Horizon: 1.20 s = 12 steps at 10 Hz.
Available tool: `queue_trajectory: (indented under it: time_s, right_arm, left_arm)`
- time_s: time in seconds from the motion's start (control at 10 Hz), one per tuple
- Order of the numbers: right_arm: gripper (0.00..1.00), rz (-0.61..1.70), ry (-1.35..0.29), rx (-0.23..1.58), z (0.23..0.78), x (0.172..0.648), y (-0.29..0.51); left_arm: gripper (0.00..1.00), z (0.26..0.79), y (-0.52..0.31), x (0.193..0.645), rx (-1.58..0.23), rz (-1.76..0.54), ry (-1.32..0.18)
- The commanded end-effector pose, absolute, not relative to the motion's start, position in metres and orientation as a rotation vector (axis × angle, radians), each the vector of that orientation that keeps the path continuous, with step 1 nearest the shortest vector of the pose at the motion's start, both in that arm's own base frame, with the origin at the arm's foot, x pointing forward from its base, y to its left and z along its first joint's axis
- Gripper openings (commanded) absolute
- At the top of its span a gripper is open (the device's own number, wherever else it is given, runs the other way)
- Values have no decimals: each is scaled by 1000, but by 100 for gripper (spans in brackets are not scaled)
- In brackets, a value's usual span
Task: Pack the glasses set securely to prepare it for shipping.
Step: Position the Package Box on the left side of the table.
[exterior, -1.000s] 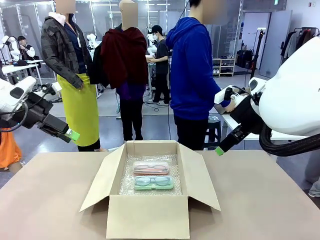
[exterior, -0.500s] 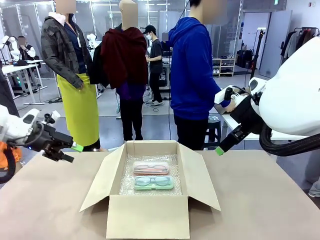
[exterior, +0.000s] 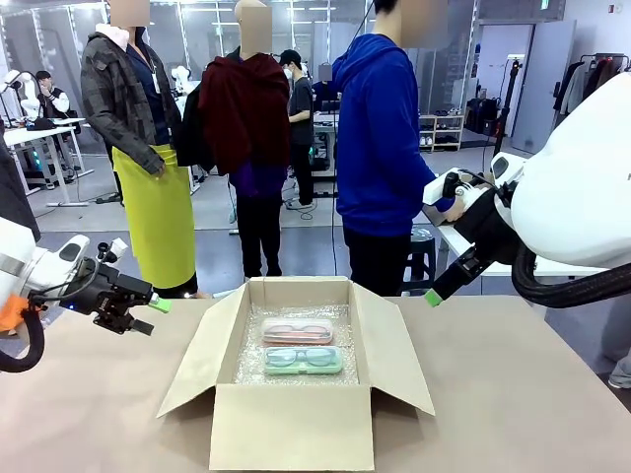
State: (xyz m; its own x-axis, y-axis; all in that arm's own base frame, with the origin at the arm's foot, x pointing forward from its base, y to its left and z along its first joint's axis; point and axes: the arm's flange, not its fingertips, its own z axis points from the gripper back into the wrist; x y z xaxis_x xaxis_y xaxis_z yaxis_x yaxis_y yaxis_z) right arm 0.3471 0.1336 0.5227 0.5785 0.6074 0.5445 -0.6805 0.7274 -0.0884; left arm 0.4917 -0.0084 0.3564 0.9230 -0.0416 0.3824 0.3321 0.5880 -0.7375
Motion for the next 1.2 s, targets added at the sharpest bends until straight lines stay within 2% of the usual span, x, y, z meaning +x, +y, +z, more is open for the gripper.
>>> queue_trajectory:
  time_s: [0.0,0.3,1.1]
  right_arm:
    - [100,742,-584,138,522,346,136]
    - [100,742,-584,138,522,346,136]
    - [100,742,-584,138,522,346,136]
  left_arm:
    - [100,356,-9,488,-925,-227,-343]
    - [100,350,-13,499,-897,-200,-355]
    - [100,295,-32,508,-977,-101,-240]
